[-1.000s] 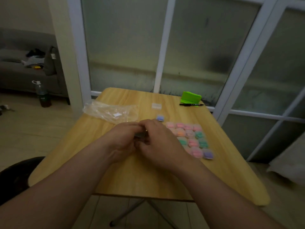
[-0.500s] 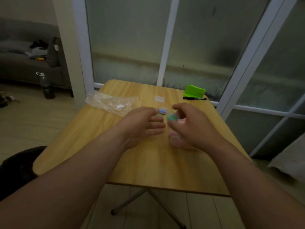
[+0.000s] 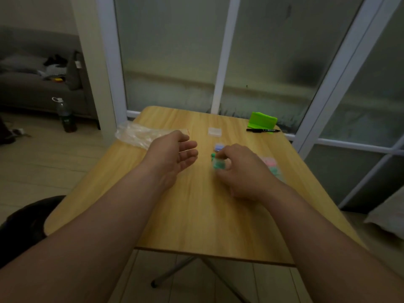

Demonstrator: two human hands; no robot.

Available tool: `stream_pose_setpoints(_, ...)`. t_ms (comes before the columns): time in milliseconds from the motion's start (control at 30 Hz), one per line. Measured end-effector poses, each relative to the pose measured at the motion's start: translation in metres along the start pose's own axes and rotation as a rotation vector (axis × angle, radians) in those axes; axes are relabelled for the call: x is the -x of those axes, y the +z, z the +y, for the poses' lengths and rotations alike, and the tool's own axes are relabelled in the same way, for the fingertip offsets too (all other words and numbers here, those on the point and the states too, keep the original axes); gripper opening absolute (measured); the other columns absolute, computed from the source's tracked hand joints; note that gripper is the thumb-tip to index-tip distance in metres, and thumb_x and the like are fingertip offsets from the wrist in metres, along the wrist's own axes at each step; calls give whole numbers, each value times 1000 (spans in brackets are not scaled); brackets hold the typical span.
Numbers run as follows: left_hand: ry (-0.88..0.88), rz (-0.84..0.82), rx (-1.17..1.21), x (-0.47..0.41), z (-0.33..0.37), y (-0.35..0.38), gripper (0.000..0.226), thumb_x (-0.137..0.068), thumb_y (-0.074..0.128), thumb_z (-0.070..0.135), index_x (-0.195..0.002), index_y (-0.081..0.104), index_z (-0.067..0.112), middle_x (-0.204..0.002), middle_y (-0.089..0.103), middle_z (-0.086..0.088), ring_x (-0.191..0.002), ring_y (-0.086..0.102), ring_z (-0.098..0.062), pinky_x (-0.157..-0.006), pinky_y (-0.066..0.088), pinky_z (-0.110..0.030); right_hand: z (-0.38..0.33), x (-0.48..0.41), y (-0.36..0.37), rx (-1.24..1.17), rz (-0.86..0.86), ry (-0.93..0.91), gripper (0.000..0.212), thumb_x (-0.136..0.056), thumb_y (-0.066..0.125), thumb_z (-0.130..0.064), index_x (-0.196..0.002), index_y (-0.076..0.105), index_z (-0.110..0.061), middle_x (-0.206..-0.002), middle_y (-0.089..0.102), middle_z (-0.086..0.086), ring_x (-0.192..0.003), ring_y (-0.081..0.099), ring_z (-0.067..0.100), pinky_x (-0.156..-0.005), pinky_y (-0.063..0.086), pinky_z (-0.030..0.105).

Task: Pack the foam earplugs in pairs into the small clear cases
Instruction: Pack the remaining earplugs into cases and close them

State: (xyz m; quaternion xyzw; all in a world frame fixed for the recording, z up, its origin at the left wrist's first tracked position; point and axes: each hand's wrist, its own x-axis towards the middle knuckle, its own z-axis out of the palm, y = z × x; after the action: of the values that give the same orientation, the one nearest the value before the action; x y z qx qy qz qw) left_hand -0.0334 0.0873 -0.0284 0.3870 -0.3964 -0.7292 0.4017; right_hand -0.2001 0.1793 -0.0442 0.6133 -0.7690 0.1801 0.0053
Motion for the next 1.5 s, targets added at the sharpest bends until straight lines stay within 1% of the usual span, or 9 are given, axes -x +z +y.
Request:
stream_pose_setpoints(200, 13, -5, -21, -5, 5, -7, 13, -100, 56, 15, -107, 65, 9, -90, 72, -7, -72, 67, -18, -66, 59, -28, -1, -7, 4, 136, -102, -15, 41, -94, 70, -46, -133, 65, -34, -136, 56, -4, -122, 51, 18, -105, 47, 44)
stream_pose_setpoints(400, 23, 0, -18, -9, 10, -8, 12, -99, 57, 16, -106, 66, 11, -89, 73, -6, -71, 68, -17, -63, 59, -28, 1, -5, -1, 98, -139, 35, 50, -94, 71, -45, -142, 58, -36, -143, 52, -7, -129, 48, 15, -110, 46, 47)
stream_pose_setpoints(633, 44, 6, 9, -15, 17, -17, 15, -99, 56, 15, -108, 66, 9, -90, 73, -7, -69, 67, -18, -65, 59, -29, 14, -13, -1, -145, 49, 152, 39, -102, 62, -45, -138, 63, -32, -135, 57, -11, -121, 55, 11, -97, 49, 36)
stream_pose_setpoints(867, 51, 2, 74, -31, 29, -8, 27, -103, 51, 25, -114, 68, 6, -97, 76, -11, -78, 70, -23, -70, 61, -33, 44, -98, 7, -44, 69, 87, 27, -101, 66, -34, -124, 72, -20, -123, 73, -1, -114, 65, 19, -91, 49, 31)
stream_pose_setpoints(967, 60, -2, 111, -39, 32, 0, 33, -107, 49, 32, -116, 67, 6, -99, 77, -11, -80, 70, -24, -76, 61, -35, 52, -137, 12, 37, 43, 78, 28, -101, 64, -28, -127, 72, -20, -127, 73, 2, -118, 66, 24, -97, 51, 35)
stream_pose_setpoints(1167, 68, -23, 131, -49, 35, 9, 35, -107, 49, 34, -119, 66, 5, -95, 76, -10, -78, 69, -23, -79, 60, -38, 58, -187, 21, 174, -156, 74, 57, -99, 64, -28, -154, 50, -32, -153, 58, 4, -138, 56, 26, -110, 46, 36)
stream_pose_setpoints(1300, 61, -24, 118, -52, 34, 9, 34, -107, 51, 33, -118, 66, 5, -96, 76, -10, -80, 69, -24, -83, 60, -39, 53, -203, 30, 265, -230, 7, 50, -102, 60, -38, -151, 52, -38, -151, 59, 3, -136, 56, 28, -110, 47, 39)
stream_pose_setpoints(1433, 42, -31, 87, -50, 29, 9, 30, -107, 52, 31, -116, 66, 7, -94, 75, -8, -79, 69, -22, -80, 60, -36, 53, -205, 36, 283, -225, 33, 52, -102, 59, -46, -151, 55, -27, -148, 61, 7, -135, 57, 30, -110, 48, 41)
stream_pose_setpoints(1500, 35, -38, 68, -47, 27, 9, 29, -107, 53, 31, -117, 66, 7, -94, 75, -8, -77, 69, -21, -77, 61, -35, 52, -199, 31, 301, -227, 58, 49, -100, 62, -47, -139, 65, -17, -136, 67, 10, -127, 61, 32, -101, 51, 39)
